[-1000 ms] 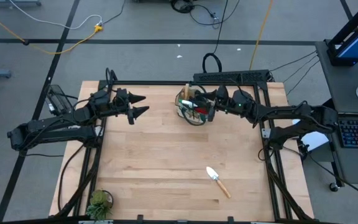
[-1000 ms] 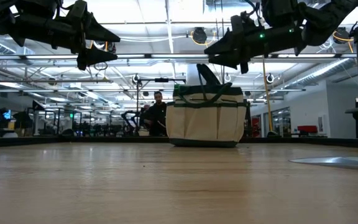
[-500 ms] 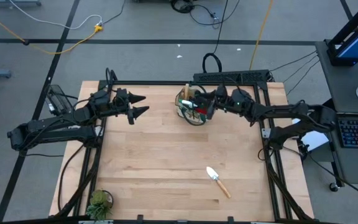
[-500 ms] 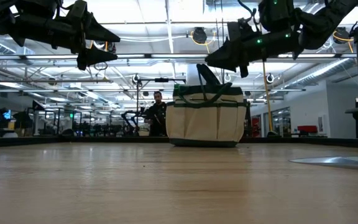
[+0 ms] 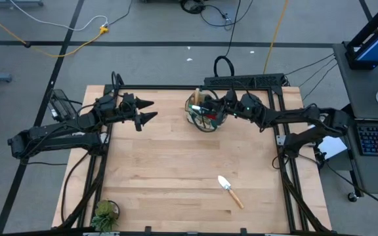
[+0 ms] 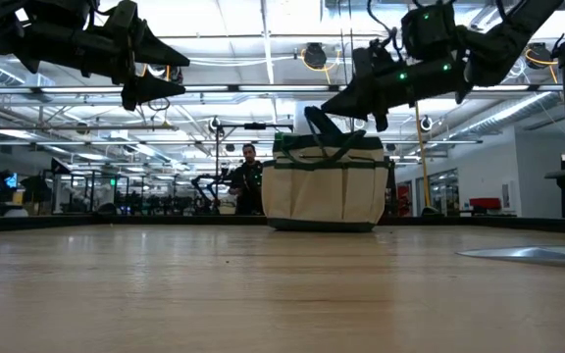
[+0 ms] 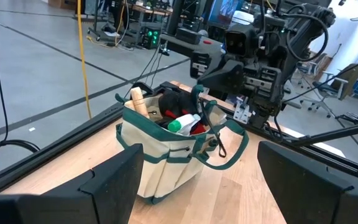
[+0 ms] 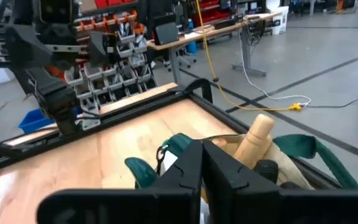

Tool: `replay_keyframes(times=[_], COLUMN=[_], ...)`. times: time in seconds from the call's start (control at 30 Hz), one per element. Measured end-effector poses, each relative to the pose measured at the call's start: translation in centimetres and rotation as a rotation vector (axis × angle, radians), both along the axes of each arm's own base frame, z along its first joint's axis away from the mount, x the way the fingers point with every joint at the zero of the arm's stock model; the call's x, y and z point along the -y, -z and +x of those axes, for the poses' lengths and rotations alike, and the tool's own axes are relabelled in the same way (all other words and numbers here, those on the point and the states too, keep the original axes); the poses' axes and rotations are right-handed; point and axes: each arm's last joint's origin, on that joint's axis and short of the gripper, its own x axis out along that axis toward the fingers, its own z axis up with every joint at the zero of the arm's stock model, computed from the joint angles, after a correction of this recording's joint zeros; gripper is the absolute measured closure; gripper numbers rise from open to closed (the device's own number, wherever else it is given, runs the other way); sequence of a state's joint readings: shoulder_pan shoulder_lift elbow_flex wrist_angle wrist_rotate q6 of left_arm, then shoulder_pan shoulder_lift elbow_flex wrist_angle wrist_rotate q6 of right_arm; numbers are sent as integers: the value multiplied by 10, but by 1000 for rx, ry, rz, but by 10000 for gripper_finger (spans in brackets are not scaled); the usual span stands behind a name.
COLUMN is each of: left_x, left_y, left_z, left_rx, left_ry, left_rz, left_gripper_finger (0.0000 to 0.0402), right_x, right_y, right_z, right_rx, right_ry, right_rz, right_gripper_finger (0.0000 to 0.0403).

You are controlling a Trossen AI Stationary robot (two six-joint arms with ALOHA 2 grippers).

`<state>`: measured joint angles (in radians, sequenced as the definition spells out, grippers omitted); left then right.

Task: Pick & Place Garden tools in Gardening bag
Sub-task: Put the black shear scissors into the green gardening bag, then put the brown trowel into the green gardening bag

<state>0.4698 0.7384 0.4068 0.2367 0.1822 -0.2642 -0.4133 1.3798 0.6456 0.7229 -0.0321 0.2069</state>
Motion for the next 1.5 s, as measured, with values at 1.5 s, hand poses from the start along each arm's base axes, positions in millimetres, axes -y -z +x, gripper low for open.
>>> replay_keyframes(times=[1.5], left_x=[0], left_y=[0], left_z=[0], left_rx=[6], left_ry=[-2], left_rz=[-25], left_gripper_finger=[78], right_x=[-80], right_y=[-50], right_z=[-54], right_rx=[-66], right_ry=[-626], right_rz=[131], right_gripper_finger=[401])
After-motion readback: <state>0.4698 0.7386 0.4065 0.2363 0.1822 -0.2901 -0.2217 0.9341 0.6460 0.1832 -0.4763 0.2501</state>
